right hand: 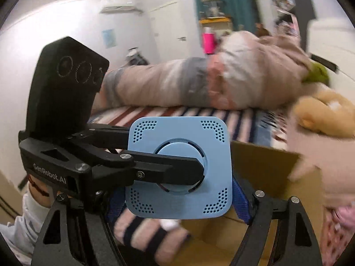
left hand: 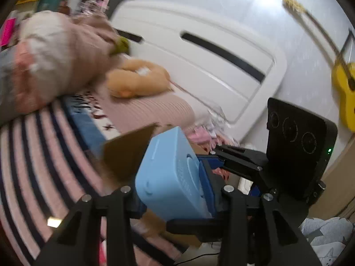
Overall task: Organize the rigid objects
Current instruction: 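Carry the blue case into the cardboard box and open the right tool, then grasp the white contact lens case with the left tool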
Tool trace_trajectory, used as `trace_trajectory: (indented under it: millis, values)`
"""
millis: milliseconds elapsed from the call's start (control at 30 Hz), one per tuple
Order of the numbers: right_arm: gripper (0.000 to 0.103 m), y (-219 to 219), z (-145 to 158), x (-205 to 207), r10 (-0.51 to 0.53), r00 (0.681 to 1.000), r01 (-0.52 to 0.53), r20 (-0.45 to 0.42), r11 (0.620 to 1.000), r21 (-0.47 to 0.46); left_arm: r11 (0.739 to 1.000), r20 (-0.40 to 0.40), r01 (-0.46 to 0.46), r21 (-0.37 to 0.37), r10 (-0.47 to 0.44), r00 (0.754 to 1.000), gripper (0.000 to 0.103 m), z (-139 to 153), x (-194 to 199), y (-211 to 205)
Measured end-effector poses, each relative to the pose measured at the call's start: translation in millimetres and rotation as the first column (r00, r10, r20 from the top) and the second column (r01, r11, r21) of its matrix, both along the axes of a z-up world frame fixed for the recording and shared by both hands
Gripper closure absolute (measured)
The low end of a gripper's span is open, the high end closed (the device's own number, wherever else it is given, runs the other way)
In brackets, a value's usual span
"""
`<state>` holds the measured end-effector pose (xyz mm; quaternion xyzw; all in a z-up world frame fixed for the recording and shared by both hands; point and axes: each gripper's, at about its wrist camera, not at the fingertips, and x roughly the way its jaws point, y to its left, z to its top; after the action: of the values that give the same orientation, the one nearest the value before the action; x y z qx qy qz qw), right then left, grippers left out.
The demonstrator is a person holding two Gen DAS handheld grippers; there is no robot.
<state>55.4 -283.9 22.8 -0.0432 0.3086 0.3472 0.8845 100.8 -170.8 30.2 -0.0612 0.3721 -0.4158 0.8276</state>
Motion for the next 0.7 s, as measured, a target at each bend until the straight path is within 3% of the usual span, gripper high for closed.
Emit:
trace_trajectory:
  millis: [133,200,233,300,333,400,533,700]
  values:
    - [0.026,-47.6,-8.5,15.7,-0.09,0.995,0.088,-0.053,0.996,-0.032,0.992,-0.058,0.089,0.094,-0.083,0.995,0.066,-12.1,19.1,-57.5]
    - [0.026,-63.2,-16.4,23.2,-0.122,0.989,0.117,-0.089,0.991,-0.061,0.984,-0.07,0.105,0.141,-0.096,0.993,0.061,-19.3,19.2,-73.1]
    - [0.026,-67.1,-20.2,25.3,-0.133,0.986,0.126,-0.1,0.989,-0.076,0.981,-0.062,0.095,0.171,-0.085,0.994,0.056,-23.3,20.0,-78.2]
    - [0.025,-70.0,-27.7,27.8,-0.161,0.981,0.148,-0.112,0.982,-0.116,0.973,-0.035,0.053,0.226,-0.046,0.998,0.034,-25.7,19.2,-77.8]
    - [0.024,-70.3,-30.2,28.7,-0.172,0.979,0.157,-0.111,0.979,-0.132,0.972,-0.023,0.037,0.231,-0.032,0.999,0.029,-25.3,18.8,-75.8]
    - [0.009,-65.4,-36.2,31.2,-0.178,0.978,0.16,-0.106,0.973,-0.166,0.973,-0.005,0.002,0.232,-0.001,1.0,0.024,-20.6,16.5,-61.1]
    - [0.007,-56.2,-35.8,13.8,-0.171,0.984,0.161,-0.04,0.968,-0.191,0.955,0.073,-0.133,0.264,0.117,0.99,0.019,-9.6,6.5,-13.9]
    - [0.0,-22.0,-20.0,-11.3,-0.052,0.995,0.065,0.089,0.987,-0.146,0.909,0.164,-0.318,0.269,0.282,0.945,0.016,-1.3,-24.3,71.3]
